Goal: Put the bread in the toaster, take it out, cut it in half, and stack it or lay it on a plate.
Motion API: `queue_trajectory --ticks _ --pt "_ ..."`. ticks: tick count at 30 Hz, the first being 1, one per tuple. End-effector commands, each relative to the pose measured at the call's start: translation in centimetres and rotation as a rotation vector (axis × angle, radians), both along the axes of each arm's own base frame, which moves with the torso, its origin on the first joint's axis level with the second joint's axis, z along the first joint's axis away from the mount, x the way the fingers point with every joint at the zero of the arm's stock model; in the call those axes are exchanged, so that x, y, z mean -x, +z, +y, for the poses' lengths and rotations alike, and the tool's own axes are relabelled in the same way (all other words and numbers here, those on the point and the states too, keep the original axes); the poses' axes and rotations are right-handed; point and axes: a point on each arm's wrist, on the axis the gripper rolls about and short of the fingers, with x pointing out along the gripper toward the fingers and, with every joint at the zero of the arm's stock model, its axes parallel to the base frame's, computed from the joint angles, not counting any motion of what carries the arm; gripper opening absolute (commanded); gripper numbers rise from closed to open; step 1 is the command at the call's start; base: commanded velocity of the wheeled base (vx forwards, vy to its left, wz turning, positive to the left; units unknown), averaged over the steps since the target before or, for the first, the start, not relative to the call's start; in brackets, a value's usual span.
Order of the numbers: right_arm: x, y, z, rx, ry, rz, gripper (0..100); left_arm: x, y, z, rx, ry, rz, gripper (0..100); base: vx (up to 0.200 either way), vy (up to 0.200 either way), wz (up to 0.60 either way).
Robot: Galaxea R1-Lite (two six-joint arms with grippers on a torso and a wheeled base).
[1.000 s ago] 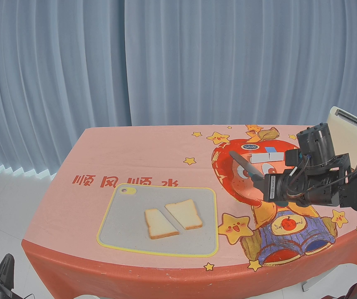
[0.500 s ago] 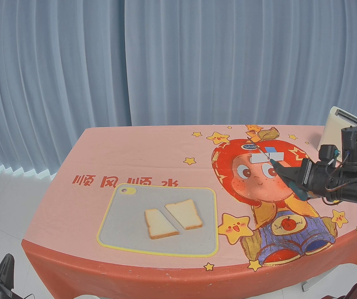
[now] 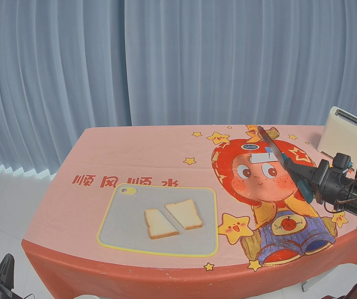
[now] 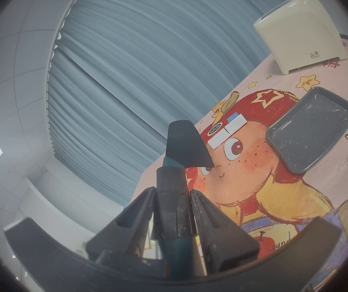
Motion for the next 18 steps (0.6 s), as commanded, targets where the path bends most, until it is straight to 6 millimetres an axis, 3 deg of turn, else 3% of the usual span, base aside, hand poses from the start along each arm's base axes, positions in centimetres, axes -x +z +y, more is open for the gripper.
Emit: queue_trajectory --ticks 1,18 --pt "0.3 -1.4 -0.5 -0.019 -0.023 0.037 0 0.0 -0.5 0.0 0.001 0.001 0.006 0 0.0 0.0 0.0" --pt "-0.8 -2.5 -0.8 -0.074 -0.051 0.1 0 0.0 -0.5 0.0 0.001 0.001 0.006 0 0.0 0.0 0.0"
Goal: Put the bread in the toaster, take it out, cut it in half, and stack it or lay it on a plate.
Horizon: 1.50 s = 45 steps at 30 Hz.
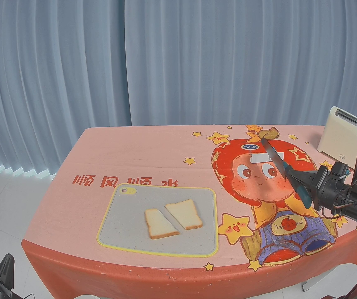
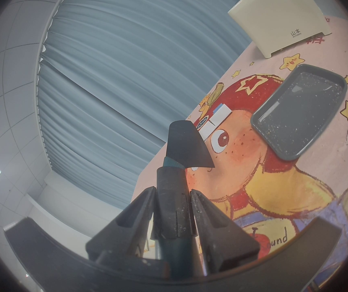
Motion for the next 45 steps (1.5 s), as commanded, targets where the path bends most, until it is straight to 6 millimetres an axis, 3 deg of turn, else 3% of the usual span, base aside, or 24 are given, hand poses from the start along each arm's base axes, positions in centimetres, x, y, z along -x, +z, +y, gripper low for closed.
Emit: queue_trajectory --ticks 1,13,45 --pt "-0.5 -0.4 0.0 -0.007 -0.005 0.004 0 0.0 -0.5 0.0 0.0 -0.001 0.004 0 0.0 0.0 0.0" --pt "-1.5 -1.0 -1.6 -0.062 -0.036 -0.001 0 0.0 -0.5 0.0 0.0 0.001 0.004 0 0.0 0.0 0.0" --pt "-3.0 -2.9 -1.8 -0.061 -0.05 0.009 0 0.0 -0.5 0.0 0.0 -0.001 0.006 0 0.0 0.0 0.0"
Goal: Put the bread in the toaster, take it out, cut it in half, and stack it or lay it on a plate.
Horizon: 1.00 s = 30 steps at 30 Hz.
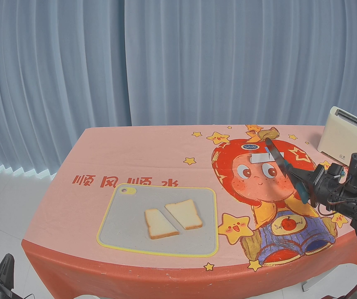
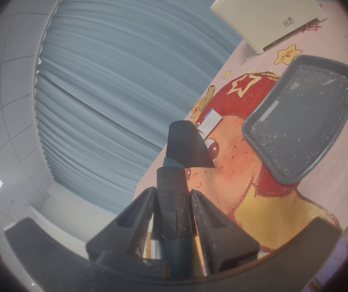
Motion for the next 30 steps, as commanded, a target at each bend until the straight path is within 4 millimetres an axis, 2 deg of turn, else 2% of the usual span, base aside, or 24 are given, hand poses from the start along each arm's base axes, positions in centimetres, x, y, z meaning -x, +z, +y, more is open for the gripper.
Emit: queue_trajectory --ticks 1,30 --pt "-0.15 -0.37 0.02 0.002 0.0 0.015 0 -0.04 -0.51 0.0 0.0 -0.001 0.006 0 0.0 0.0 0.0" --pt "-0.6 -1.02 0.13 -0.039 -0.01 0.06 0 -0.03 -0.52 0.0 0.0 0.001 0.004 0 0.0 0.0 0.0"
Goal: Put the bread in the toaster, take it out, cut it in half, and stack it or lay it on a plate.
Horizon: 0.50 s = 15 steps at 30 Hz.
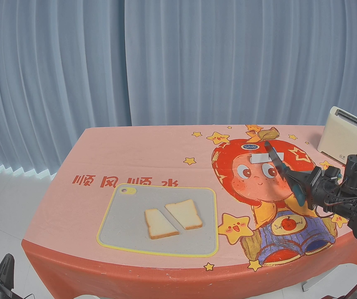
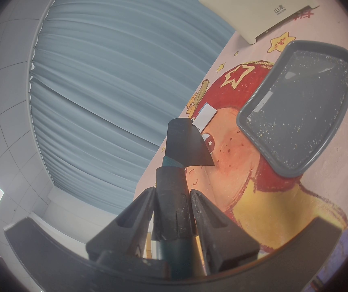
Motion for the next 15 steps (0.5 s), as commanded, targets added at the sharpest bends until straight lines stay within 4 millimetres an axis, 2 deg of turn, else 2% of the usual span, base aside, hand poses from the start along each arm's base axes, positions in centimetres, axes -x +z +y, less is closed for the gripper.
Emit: queue_trajectory --ticks 1,15 --pt "-0.14 -0.21 0.01 -0.006 -0.002 0.012 0 -0.03 -0.51 0.0 0.0 0.001 0.004 0 0.0 0.0 0.0" --pt "-0.28 0.04 -0.48 -0.076 -0.006 0.026 0 -0.04 -0.51 0.0 0.0 -0.001 0.005 0 0.0 0.0 0.0"
